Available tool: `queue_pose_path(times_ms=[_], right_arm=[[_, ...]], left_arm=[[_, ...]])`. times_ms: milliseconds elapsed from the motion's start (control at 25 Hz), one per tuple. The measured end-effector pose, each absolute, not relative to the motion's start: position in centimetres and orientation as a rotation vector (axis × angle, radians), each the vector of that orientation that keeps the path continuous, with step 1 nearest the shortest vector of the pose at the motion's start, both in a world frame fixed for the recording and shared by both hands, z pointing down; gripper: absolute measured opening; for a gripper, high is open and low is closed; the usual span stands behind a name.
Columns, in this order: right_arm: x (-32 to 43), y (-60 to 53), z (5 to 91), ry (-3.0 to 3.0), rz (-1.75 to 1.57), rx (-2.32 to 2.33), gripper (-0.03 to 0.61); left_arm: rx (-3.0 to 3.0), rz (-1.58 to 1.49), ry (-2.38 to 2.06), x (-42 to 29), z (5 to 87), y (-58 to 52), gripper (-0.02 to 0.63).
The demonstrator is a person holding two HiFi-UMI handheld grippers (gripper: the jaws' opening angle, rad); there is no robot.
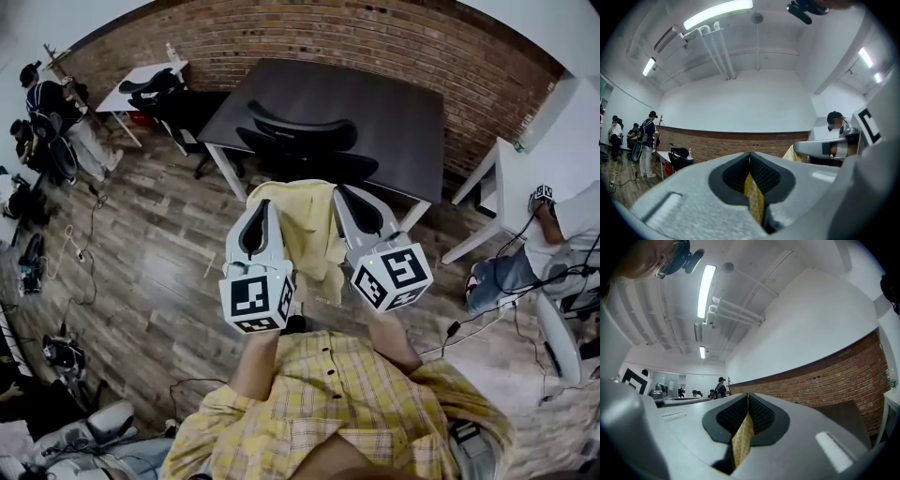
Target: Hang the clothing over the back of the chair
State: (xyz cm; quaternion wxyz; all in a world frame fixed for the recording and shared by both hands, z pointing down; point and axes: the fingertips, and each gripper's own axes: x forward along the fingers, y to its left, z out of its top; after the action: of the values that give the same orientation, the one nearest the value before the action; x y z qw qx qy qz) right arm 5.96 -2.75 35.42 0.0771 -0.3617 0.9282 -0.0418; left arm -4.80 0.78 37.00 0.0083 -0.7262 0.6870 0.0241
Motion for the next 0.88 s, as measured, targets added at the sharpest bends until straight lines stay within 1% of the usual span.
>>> queue_pose_path(times_ms=[520, 880], right_arm=[[0.1, -11.1, 32.2, 2.734, -0.072, -1.220, 0.014], [-3.3, -16.8, 30.0, 2.704, -0.012, -1.327, 0.015]], left_arm=[[-2.354, 0.120, 2.020, -11.5, 33.5, -8.5, 0.005], [-2.419, 0.122, 1.912, -14.7, 31.3, -15.1, 0.005]])
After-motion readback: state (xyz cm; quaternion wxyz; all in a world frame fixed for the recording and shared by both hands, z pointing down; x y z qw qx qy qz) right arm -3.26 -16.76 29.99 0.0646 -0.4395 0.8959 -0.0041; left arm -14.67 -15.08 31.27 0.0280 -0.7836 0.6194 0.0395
